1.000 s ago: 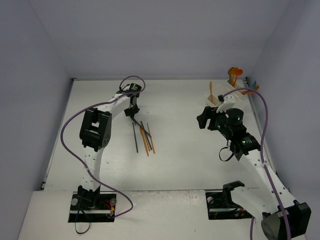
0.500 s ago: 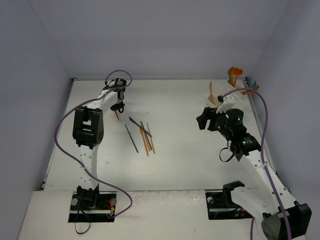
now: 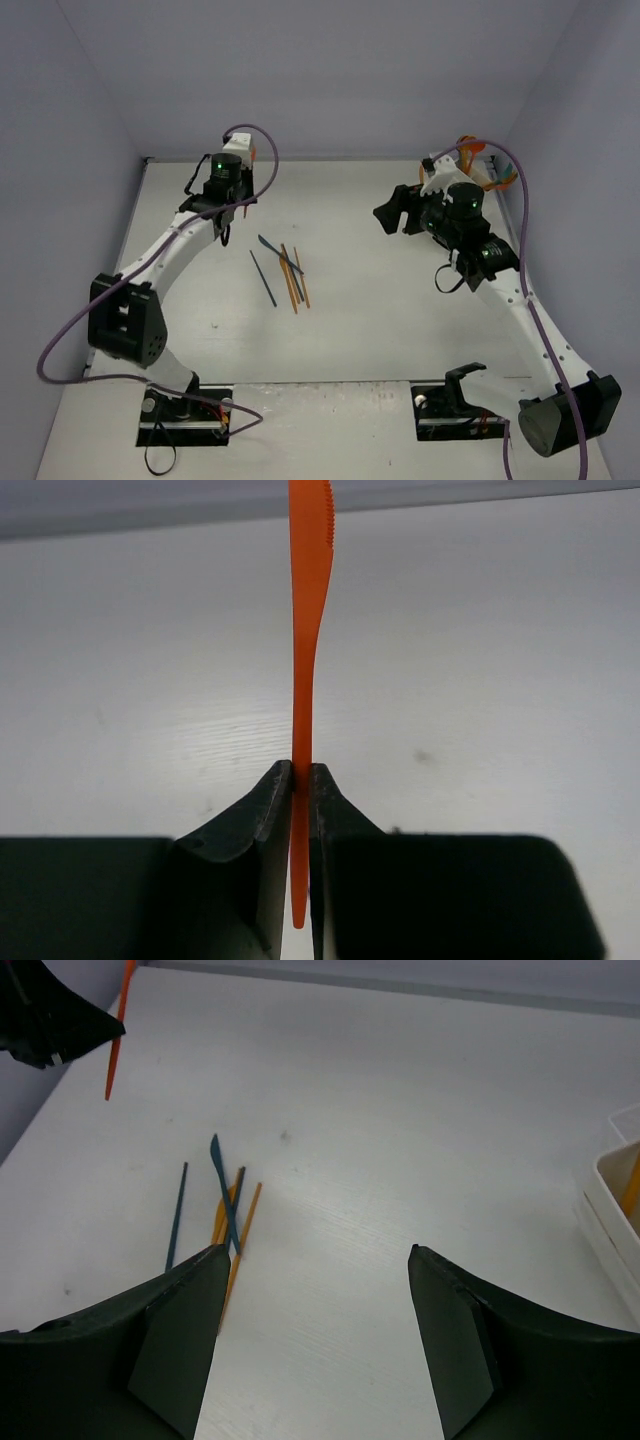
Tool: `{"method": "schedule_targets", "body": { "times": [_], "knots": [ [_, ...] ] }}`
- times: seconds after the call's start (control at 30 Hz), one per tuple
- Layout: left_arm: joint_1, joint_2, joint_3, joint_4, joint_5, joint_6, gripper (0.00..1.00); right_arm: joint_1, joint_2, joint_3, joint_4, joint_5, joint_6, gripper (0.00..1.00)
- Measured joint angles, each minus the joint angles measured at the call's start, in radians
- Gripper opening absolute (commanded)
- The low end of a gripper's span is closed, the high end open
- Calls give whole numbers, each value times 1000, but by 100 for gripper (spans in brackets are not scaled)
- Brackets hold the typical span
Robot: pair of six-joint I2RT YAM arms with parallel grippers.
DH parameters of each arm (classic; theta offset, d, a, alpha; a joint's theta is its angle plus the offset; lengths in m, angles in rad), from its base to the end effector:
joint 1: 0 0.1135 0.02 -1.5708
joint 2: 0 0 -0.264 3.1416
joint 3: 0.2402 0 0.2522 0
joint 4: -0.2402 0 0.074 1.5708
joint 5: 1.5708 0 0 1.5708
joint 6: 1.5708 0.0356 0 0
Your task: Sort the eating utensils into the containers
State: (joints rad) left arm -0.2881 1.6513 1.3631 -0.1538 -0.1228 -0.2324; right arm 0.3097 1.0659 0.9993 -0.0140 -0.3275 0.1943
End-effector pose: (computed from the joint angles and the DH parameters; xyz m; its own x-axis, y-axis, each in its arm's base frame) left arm 0.3770 -0.1072 0.3178 -0.4396 -0.1081 -0.8917 0.0767 0.9846 -0.1572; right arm 0.2328 0.0865 0.3794 -0.1899 0.1312 -0.9730 -0.5680 0.7937 0.2179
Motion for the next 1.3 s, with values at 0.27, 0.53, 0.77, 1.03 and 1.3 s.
{"method": "schedule_targets", "body": {
  "times": [0.27, 0.53, 0.77, 1.03, 1.3],
  "knots": [
    [-202, -271, -144, 138, 244, 117, 0, 53, 149, 231, 12, -50, 74, 69],
    [-327, -332, -150, 145, 318, 126, 0, 130, 263, 381, 18, -55, 117, 67],
    [-404, -342, -150, 145, 327, 130, 0, 181, 321, 428, 18, -46, 155, 59],
    [-434, -342, -150, 145, 312, 144, 0, 202, 336, 429, 18, -19, 194, 20],
    [-445, -342, -168, 158, 297, 147, 27, 210, 333, 427, 17, -2, 221, 0]
  ]
}}
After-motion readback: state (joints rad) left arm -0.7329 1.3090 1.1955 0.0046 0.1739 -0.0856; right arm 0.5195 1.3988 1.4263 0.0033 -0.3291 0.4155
